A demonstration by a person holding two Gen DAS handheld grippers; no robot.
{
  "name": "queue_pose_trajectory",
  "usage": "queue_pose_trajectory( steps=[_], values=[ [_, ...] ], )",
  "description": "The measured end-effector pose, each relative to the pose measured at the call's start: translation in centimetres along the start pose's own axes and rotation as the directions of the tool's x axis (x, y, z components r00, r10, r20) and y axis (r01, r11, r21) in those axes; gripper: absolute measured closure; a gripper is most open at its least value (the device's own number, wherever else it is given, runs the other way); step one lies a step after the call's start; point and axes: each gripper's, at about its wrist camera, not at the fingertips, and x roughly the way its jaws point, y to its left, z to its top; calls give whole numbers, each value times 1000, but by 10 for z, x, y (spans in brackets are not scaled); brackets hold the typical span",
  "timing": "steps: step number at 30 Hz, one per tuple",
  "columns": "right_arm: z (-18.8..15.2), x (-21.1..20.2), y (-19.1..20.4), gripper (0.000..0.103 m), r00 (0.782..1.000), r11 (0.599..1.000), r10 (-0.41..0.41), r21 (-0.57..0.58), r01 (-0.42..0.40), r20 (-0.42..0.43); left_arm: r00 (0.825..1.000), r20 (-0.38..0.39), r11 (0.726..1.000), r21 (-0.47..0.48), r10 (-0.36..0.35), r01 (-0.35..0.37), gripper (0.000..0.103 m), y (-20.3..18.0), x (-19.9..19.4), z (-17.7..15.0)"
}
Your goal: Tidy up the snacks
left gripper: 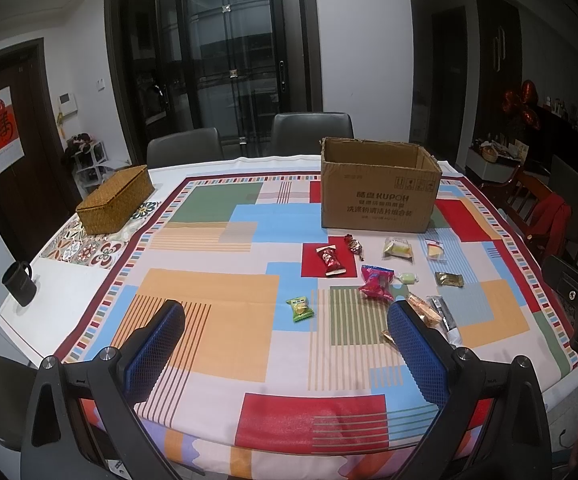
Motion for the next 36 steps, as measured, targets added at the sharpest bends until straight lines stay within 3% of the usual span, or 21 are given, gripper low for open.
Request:
queue_pose_trajectory(
  steps=[23, 36],
  values=[
    [2, 17, -4, 1, 1000, 1000, -4, -3, 4, -24, 1000, 7, 1000, 3, 4, -4, 0, -1, 4, -3],
    [0, 61, 10, 1, 996, 1000, -12, -2, 12, -89, 999, -43, 999, 33, 9, -7, 0, -2, 56, 1]
  ],
)
